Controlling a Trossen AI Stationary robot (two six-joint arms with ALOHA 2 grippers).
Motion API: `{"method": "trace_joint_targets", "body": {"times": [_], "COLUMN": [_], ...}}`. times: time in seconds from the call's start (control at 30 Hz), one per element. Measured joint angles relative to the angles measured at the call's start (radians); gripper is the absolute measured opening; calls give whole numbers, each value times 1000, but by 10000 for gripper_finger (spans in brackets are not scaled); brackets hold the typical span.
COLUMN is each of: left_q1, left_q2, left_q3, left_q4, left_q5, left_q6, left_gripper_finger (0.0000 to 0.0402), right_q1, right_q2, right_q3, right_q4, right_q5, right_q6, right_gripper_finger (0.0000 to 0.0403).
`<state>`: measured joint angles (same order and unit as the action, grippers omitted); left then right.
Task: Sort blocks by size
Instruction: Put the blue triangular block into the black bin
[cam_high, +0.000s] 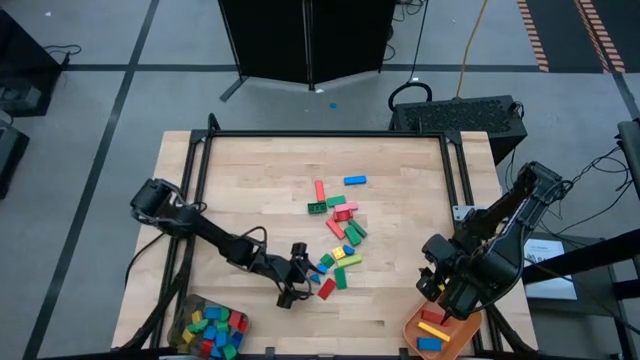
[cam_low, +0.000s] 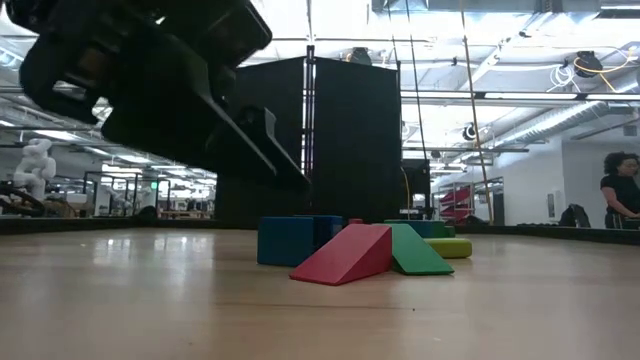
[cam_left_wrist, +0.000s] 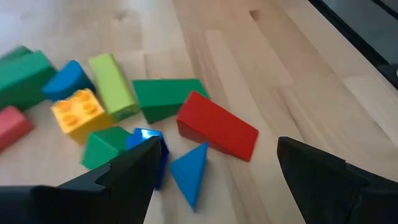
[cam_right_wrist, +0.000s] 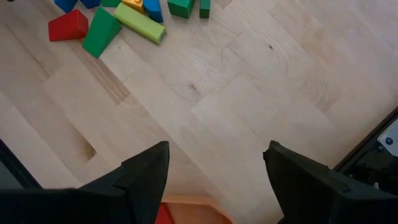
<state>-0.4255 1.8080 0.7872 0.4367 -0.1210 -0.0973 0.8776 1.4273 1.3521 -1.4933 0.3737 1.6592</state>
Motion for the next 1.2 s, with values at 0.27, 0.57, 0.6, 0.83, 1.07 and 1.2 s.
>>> {"method": "trace_joint_targets", "body": {"times": [0.27,0.57,0.6,0.83,1.07,1.2], "left_q1": [10,18,18,20,20,20], "left_q2": [15,48,55,75,90,122], "left_q3": [0,1,2,-1,-1,1], "left_q4": [9,18,26,29,20,31], "left_q5": [8,13,13,15,11,2], "left_q6": [-1,-11,-21,-26,-28,-59], "left_gripper_finger": [322,312,306,277,276,275], "right_q1": [0,0,0,0,0,0], "right_q2": [0,0,0,0,0,0], "right_q3": [0,0,0,0,0,0], "right_q4": [0,0,0,0,0,-1], "right_q5": [-1,-1,0,0,0,0], "right_q6": [1,0,0,0,0,1], "right_gripper_finger": [256,256,256,256,256,256]}}
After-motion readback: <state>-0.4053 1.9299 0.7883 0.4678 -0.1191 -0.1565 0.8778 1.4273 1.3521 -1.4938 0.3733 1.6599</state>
